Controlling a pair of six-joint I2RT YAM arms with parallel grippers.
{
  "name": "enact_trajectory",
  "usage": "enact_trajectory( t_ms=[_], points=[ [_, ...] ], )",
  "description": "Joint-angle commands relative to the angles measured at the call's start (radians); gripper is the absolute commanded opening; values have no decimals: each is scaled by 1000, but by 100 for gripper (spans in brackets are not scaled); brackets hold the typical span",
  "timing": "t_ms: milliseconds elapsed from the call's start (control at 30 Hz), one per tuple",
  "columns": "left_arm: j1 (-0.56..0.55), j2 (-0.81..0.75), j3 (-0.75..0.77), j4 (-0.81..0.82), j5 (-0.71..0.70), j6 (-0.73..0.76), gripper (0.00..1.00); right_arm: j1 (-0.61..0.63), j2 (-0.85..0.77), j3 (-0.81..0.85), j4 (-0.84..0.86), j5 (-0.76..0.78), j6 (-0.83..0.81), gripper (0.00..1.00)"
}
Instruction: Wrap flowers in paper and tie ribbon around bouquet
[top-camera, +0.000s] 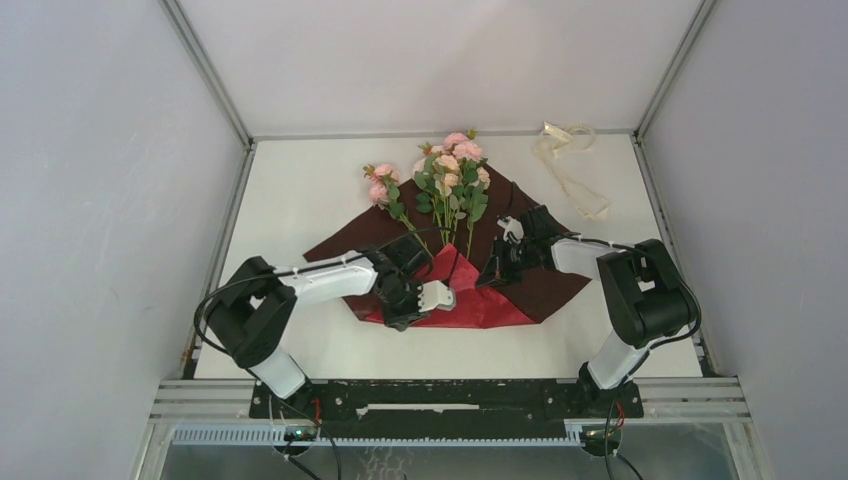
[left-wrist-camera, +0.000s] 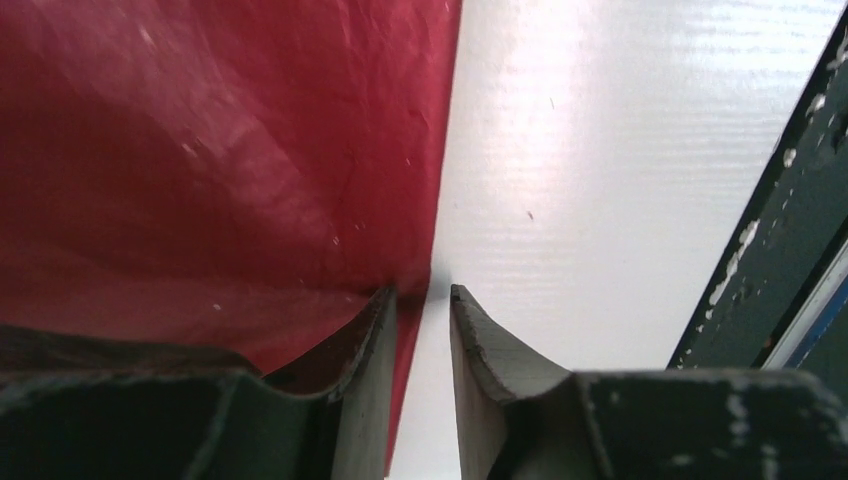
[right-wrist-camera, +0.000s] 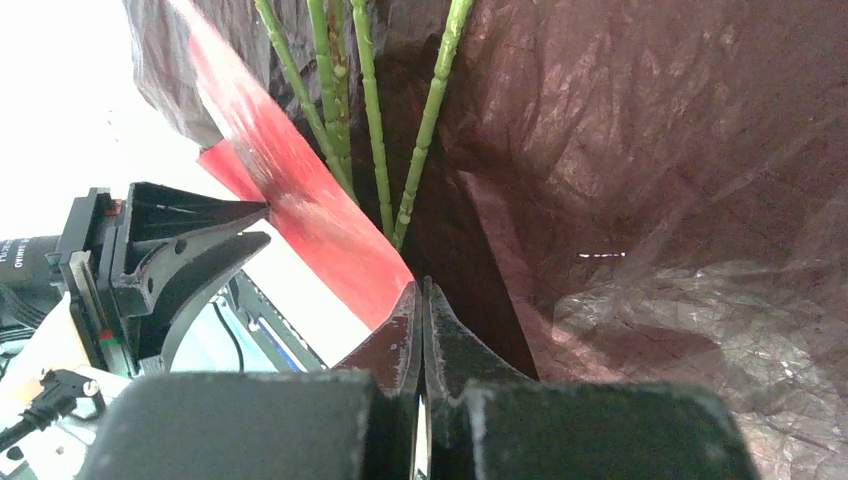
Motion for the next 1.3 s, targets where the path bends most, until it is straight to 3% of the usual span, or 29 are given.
enact_trajectory(
  t_ms=[0,300,467,733,900,1100,1267],
  points=[
    [26,-13,-112,-104,-56,49,31,-10,-33,0,-1,11,-37,0],
    [184,-49,-165,-159,3,91,21,-8,-12,0,-21,11,-53,0],
    [204,-118,-164,-226,6,153,18,-5,-21,0,-22,13,-52,0],
    [190,-132,34,-277,127,118,15,1,-18,2,-22,15,-50,0],
    [188,-11,108,-118,18,8,13,4,-19,2,-20,13,-43,0],
    [190,65,64,-136,-60,62,13,1,-36,2,-42,22,-56,0],
    [188,49,3,-168,-30,73,13,-8,-49,2,-65,25,-57,0]
  ],
)
